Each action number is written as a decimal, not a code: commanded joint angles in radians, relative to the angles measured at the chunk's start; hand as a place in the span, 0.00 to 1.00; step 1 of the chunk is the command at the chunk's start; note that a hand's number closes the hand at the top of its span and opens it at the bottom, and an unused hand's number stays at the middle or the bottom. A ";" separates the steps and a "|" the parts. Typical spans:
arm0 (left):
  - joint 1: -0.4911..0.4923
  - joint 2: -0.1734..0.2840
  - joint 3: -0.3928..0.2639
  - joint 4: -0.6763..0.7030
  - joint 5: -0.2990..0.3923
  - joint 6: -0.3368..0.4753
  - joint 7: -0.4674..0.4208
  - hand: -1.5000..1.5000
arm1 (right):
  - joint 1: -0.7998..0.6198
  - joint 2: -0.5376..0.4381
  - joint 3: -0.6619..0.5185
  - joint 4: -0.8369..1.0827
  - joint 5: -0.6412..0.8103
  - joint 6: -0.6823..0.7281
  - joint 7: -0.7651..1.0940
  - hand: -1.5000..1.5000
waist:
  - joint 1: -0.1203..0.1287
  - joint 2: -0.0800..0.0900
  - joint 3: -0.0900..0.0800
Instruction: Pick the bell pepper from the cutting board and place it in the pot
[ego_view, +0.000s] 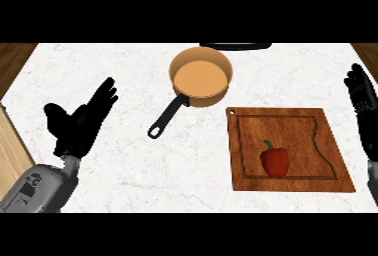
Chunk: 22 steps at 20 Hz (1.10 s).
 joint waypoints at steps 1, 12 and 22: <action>-0.003 -0.002 0.016 -0.049 -0.036 -0.014 0.051 0.50 | 0.014 0.041 0.031 -0.045 0.049 -0.007 0.066 1.00 | 0.013 0.022 -0.008; 0.193 0.016 -0.054 0.010 -0.013 -0.083 -0.023 0.50 | 0.169 0.209 0.175 -0.255 0.390 -0.468 -0.008 0.00 | -0.028 0.013 -0.007; 0.162 -0.029 -0.053 0.077 -0.043 -0.122 -0.043 0.50 | 0.319 0.069 0.267 -0.649 0.587 -0.260 0.571 0.00 | -0.008 0.019 -0.013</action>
